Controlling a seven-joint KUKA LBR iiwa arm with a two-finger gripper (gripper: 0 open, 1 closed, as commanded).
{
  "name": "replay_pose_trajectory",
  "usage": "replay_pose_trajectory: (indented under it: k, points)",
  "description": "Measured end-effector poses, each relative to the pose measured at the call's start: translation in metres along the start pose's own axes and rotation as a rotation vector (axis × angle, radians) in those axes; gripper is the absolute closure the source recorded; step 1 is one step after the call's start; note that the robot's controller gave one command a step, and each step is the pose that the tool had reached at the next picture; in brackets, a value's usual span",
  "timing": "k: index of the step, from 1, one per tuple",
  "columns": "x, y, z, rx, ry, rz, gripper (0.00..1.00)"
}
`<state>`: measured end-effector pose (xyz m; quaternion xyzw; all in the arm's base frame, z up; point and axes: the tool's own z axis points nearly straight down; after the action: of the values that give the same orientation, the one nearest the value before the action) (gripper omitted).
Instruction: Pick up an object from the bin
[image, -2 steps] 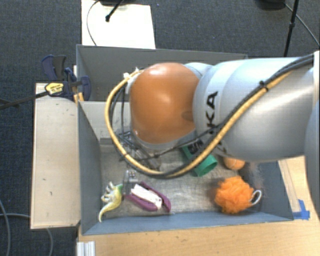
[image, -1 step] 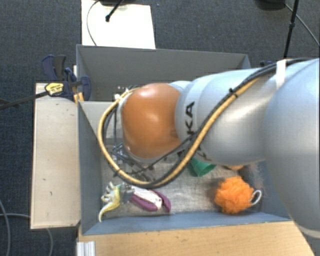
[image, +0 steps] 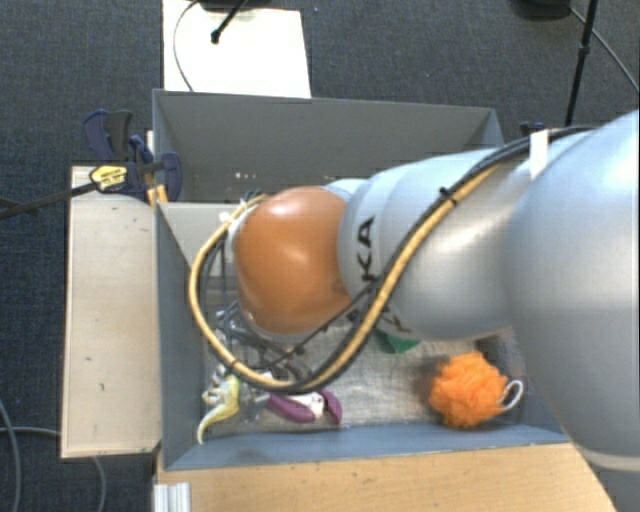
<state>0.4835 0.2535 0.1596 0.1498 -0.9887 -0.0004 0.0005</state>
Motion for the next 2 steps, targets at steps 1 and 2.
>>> replay_pose_trajectory:
  k: [1,2]
  points:
    - [-0.014,-0.005,0.023,0.001,-0.004,-0.304,0.00]
    - [-0.012,-0.007,0.091,0.004,0.001,-0.430,0.00]
